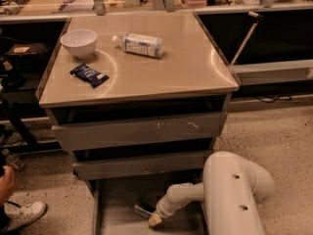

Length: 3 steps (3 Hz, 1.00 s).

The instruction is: Pick redbull can from bottom drawer and place on counter

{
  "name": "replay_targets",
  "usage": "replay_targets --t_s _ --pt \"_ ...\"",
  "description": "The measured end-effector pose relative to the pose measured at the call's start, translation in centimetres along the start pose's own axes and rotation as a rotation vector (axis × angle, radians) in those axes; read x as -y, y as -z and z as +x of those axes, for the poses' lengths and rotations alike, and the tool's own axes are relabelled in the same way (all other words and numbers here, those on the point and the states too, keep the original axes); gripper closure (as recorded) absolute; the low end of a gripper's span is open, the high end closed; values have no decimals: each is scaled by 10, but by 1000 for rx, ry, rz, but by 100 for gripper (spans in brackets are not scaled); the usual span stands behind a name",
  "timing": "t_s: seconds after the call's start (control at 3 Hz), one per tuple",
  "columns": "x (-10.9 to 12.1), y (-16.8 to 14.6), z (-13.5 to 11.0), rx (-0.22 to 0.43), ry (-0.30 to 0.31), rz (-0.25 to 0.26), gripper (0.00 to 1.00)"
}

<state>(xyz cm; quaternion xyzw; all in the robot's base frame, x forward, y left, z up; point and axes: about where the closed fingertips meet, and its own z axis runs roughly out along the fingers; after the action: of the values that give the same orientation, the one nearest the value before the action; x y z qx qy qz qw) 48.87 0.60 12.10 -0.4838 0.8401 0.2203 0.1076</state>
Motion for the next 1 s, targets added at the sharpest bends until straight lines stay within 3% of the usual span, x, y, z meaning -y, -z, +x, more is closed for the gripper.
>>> replay_targets --t_s 0.67,1.0 --pt "0 0 0 0 0 0 89" --pt "-9 11 -2 24 -9 -11 100"
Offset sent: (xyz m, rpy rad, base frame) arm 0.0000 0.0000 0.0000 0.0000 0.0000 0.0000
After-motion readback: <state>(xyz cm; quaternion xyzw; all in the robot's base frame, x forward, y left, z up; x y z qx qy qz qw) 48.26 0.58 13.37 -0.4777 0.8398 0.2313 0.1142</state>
